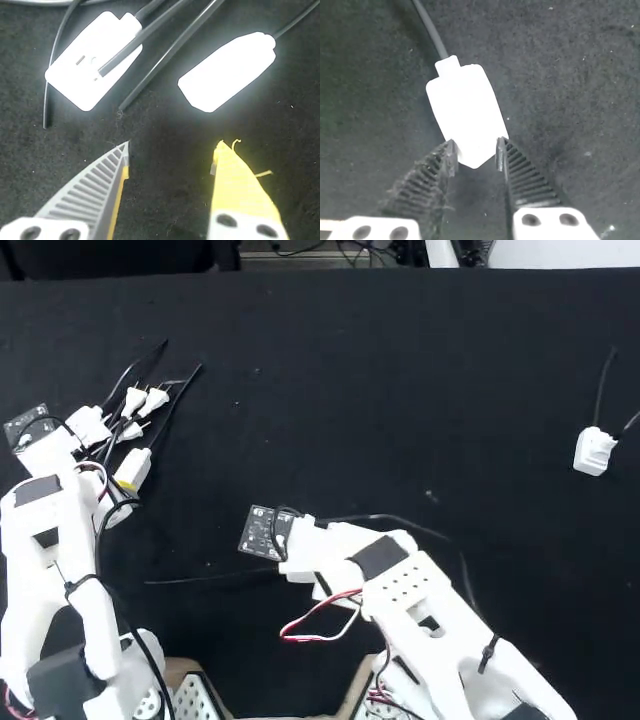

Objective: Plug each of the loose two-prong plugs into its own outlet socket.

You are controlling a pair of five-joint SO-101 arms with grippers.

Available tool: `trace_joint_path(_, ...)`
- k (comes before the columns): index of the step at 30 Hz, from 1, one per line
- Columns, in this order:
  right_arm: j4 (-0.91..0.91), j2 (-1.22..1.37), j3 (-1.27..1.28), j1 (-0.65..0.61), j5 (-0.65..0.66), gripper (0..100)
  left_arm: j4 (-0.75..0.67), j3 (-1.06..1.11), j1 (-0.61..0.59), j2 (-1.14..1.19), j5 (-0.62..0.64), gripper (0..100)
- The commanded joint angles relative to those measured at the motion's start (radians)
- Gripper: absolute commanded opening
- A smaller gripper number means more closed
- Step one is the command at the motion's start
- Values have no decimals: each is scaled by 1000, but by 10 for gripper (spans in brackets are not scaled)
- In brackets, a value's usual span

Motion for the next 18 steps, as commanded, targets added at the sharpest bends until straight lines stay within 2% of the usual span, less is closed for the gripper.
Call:
trace_joint_path(1, -17, -5, -2, 34, 18, 124, -17, -7, -8, -29, 9, 263)
trace_joint_path(4, 5, -7, -10, 37, 18, 124, -17, -7, -8, -29, 9, 263)
trace_joint_path(7, 112, -36, -65, 37, 3, 124, -17, -7, 16, -29, 3, 263)
trace_joint_path(11, 338, -130, -229, 35, -158, 124, -18, 8, 93, -28, 2, 263)
trace_joint_path(13, 419, -182, -289, 34, -183, 124, -18, 13, 113, -28, 2, 263)
trace_joint_path(16, 410, -254, -289, 58, -189, 124, -18, 13, 114, -28, 2, 263)
trace_joint_path(18, 313, -298, -242, 84, -192, 124, -18, 13, 113, -28, 0, 263)
